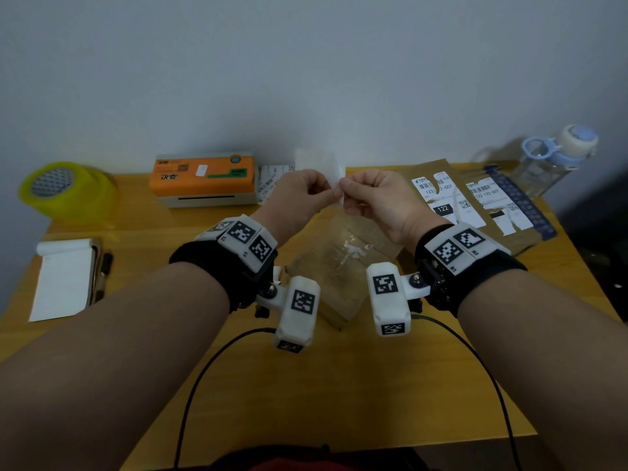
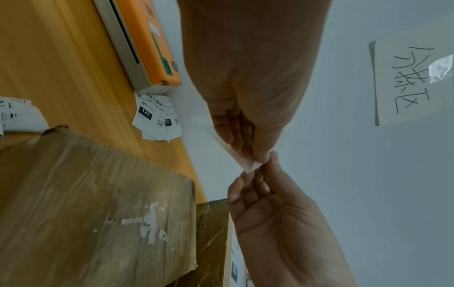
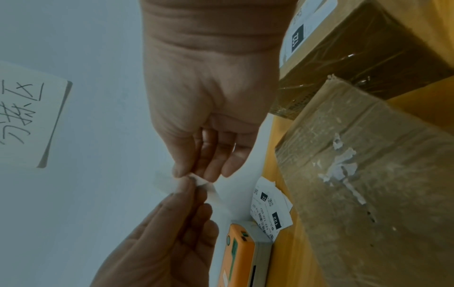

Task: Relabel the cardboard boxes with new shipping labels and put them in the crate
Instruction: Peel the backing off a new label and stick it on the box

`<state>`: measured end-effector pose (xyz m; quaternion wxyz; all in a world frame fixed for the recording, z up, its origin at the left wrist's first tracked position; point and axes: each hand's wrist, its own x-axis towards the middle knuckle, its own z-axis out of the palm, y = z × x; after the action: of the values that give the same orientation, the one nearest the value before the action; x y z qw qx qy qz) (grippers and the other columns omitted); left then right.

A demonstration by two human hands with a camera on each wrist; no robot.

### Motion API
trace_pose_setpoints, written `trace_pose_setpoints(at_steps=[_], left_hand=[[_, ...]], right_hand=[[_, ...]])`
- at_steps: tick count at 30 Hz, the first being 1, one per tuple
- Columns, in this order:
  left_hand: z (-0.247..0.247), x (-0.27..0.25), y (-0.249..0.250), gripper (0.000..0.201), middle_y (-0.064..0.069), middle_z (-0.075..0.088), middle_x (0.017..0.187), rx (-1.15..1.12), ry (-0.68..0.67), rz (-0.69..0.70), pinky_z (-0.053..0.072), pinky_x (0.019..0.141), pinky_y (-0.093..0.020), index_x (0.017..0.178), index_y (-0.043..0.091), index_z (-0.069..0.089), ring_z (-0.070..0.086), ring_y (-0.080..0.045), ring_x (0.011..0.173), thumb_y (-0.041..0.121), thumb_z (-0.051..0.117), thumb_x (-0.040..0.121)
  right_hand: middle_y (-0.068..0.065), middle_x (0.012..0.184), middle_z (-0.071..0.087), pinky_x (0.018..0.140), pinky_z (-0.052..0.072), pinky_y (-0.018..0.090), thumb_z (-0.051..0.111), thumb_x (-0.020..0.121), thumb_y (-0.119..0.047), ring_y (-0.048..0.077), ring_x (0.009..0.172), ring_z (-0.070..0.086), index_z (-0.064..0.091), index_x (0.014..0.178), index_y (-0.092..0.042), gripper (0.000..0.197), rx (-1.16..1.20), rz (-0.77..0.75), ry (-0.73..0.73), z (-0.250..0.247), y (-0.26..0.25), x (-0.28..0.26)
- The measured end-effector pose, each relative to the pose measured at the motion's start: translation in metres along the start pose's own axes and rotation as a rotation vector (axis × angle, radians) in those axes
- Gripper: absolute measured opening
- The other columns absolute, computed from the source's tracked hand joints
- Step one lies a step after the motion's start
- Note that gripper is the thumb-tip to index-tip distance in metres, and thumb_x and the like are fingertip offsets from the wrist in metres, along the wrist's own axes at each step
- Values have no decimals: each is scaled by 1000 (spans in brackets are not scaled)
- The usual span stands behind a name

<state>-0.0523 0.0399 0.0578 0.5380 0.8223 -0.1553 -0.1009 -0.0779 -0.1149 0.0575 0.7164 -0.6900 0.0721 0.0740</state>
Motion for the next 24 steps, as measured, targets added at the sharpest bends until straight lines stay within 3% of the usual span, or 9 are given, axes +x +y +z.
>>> trace_pose_setpoints(at_steps=[6, 9, 12, 15, 20, 24], left_hand=[[2, -2, 4, 16, 1, 59, 71, -89, -29, -45, 48, 60, -14, 78, 9, 59, 54, -6, 64, 19, 59, 91], [1, 0, 4, 15, 1, 58, 72, -78, -43, -59, 48, 62, -16, 84, 5, 59, 53, -7, 65, 17, 56, 93], [0, 0, 3, 18, -2, 60, 75, -38, -83, -53, 48, 67, -20, 81, 8, 59, 53, -10, 67, 19, 54, 94], [-2, 0, 3, 22, -5, 60, 76, 15, -116, -49, 48, 69, -24, 88, 1, 60, 54, -12, 68, 21, 54, 95], [-7, 0, 3, 23, -4, 60, 76, 104, -205, -59, 47, 63, -16, 94, -2, 61, 54, -10, 67, 19, 52, 95], [-5, -5, 0, 23, -1, 65, 80, 50, -123, -51, 48, 64, -17, 90, 5, 64, 56, -8, 69, 26, 55, 94]], right_hand=[[0, 72, 67, 65, 53, 20, 66, 85, -13, 9, 66, 63, 67, 84, -9, 4, 25, 13, -31, -5, 4, -3], [1, 76, 68, 66, 54, 17, 70, 82, -10, 6, 67, 63, 68, 85, -12, 4, -69, -11, -28, -6, 6, -5], [-2, 71, 68, 65, 54, 15, 70, 81, -8, 5, 64, 62, 67, 80, -11, 5, -80, -25, -16, -6, 7, -6], [-4, 67, 67, 63, 53, 14, 69, 83, -8, 4, 61, 61, 67, 80, -10, 4, -119, -19, -18, -8, 4, -7], [-6, 64, 64, 58, 49, 11, 66, 86, -13, -2, 55, 58, 65, 84, -9, 4, -218, 7, -75, -9, 4, -11], [-3, 66, 67, 62, 52, 16, 68, 84, -9, 4, 59, 61, 63, 78, -11, 8, -88, 10, -23, -6, 11, -9]])
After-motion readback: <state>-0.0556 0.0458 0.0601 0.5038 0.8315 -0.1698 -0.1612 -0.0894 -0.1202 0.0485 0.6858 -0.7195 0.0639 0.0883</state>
